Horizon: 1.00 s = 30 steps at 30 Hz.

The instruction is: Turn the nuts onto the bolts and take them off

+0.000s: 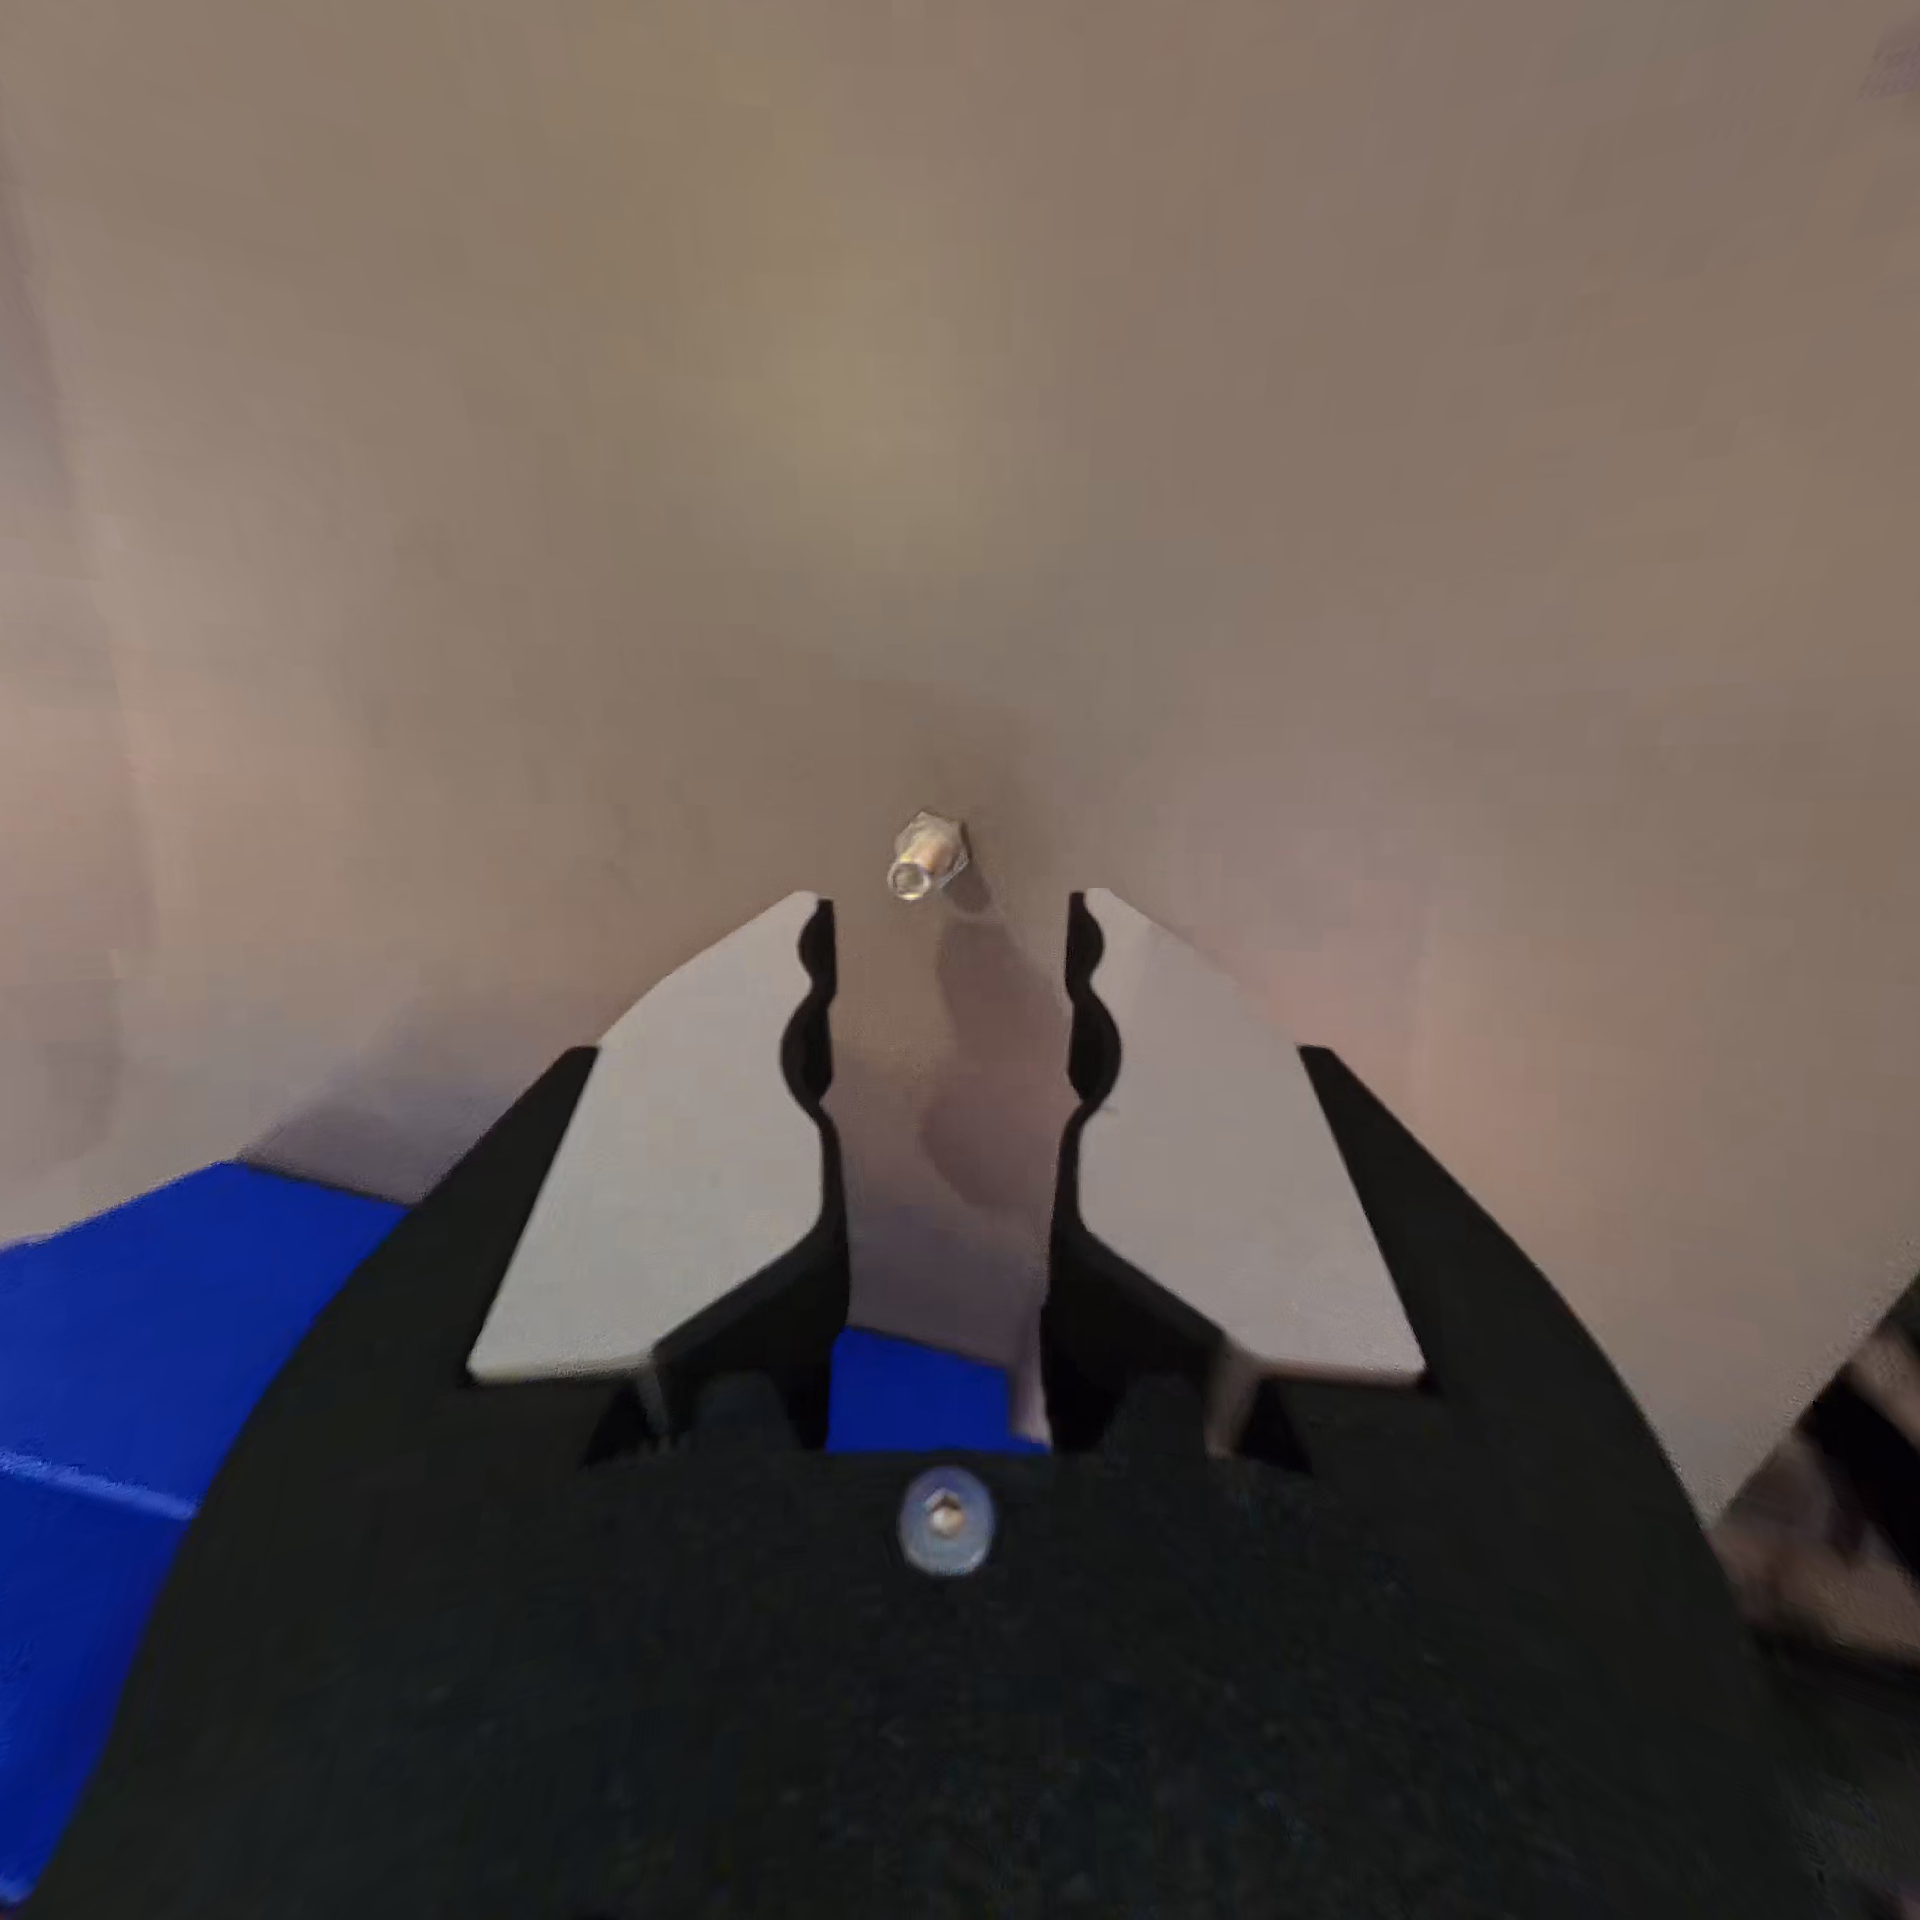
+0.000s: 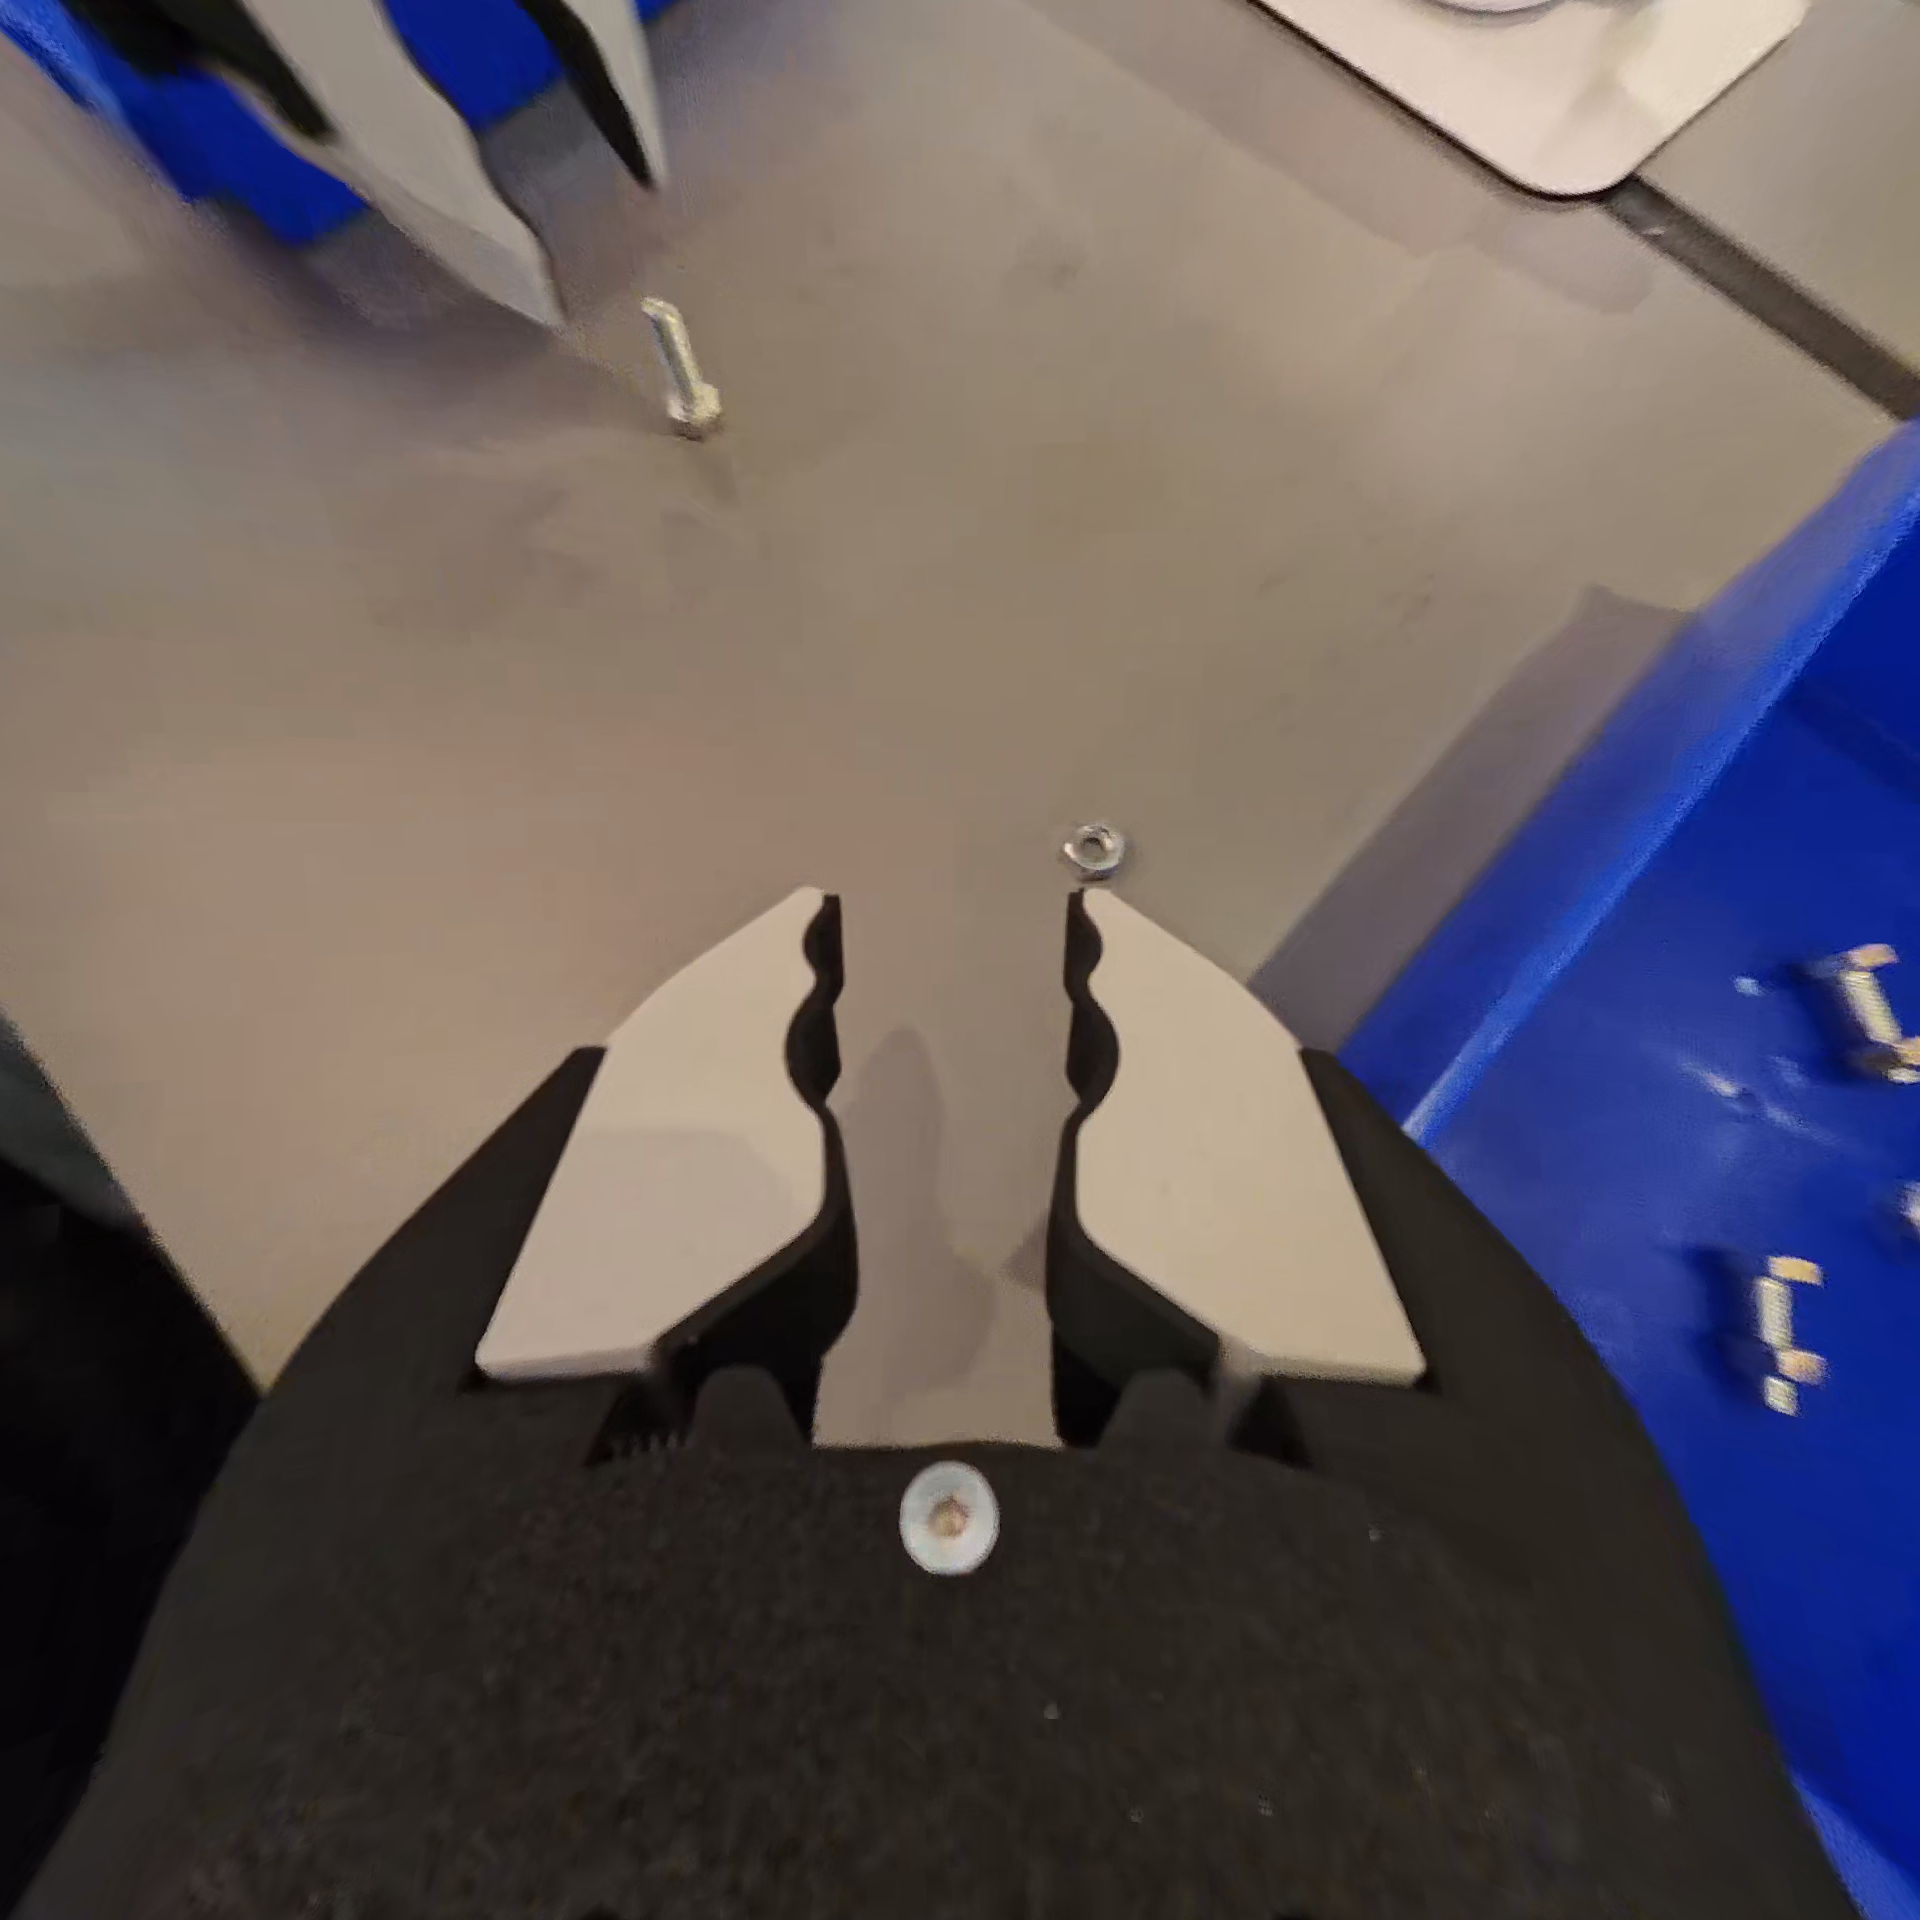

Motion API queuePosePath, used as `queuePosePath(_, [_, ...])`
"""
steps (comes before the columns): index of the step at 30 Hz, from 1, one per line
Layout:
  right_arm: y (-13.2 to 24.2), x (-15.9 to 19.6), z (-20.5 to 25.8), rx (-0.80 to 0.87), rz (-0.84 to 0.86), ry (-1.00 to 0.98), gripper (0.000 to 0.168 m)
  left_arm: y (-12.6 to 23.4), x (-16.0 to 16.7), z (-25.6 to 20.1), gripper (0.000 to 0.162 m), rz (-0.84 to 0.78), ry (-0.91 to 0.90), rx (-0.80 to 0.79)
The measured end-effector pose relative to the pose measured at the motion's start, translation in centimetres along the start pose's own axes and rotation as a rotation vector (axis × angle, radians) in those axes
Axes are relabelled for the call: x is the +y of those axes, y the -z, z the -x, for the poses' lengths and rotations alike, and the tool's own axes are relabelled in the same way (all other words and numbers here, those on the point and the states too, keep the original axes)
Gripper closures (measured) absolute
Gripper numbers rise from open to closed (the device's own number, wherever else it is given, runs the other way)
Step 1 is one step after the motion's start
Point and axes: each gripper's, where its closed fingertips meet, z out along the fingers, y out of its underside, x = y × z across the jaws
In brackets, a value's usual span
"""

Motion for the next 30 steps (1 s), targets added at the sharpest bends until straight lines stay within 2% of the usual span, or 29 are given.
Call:
queuePosePath(2, [-0.6, 0.0, -0.2, 0.060, 0.033, 0.030, 0.127, 2.5, -1.2, -1.5, 0.116, -0.229, 0.125, -0.044])
queuePosePath(5, [-3.0, 0.0, -0.8, 0.154, 0.113, 0.056, 0.126, 5.0, -1.6, -5.9, 0.118, -0.556, 0.349, 0.028])
queuePosePath(9, [-6.3, 0.8, -3.0, 0.249, 0.253, 0.032, 0.128, 5.1, 0.5, -10.5, 0.120, -0.782, 0.494, 0.061])
queuePosePath(11, [-7.4, 1.7, -3.5, 0.239, 0.310, -0.017, 0.128, 5.5, 1.6, -11.6, 0.121, -0.790, 0.467, 0.038])
queuePosePath(13, [-8.1, 2.3, -4.1, 0.242, 0.342, -0.068, 0.128, 5.8, 2.7, -11.3, 0.123, -0.817, 0.468, -0.058])
queuePosePath(18, [-8.5, 2.5, -4.7, 0.269, 0.381, -0.166, 0.135, 6.5, 2.5, -11.9, 0.123, -0.812, 0.393, -0.111])
queuePosePath(24, [-8.8, 3.4, -5.1, 0.289, 0.453, -0.214, 0.136, 6.3, 2.0, -13.3, 0.122, -0.840, 0.382, 0.028])
queuePosePath(27, [-9.1, 3.2, -4.8, 0.289, 0.451, -0.219, 0.143, 6.2, 2.1, -12.9, 0.122, -0.846, 0.396, 0.059])
queuePosePath(28, [-9.2, 3.2, -4.6, 0.284, 0.449, -0.220, 0.151, 6.2, 2.2, -12.9, 0.122, -0.848, 0.403, 0.070])
queuePosePath(30, [-9.1, 3.3, -4.5, 0.283, 0.459, -0.223, 0.151, 5.9, 2.4, -12.8, 0.122, -0.843, 0.418, 0.087])
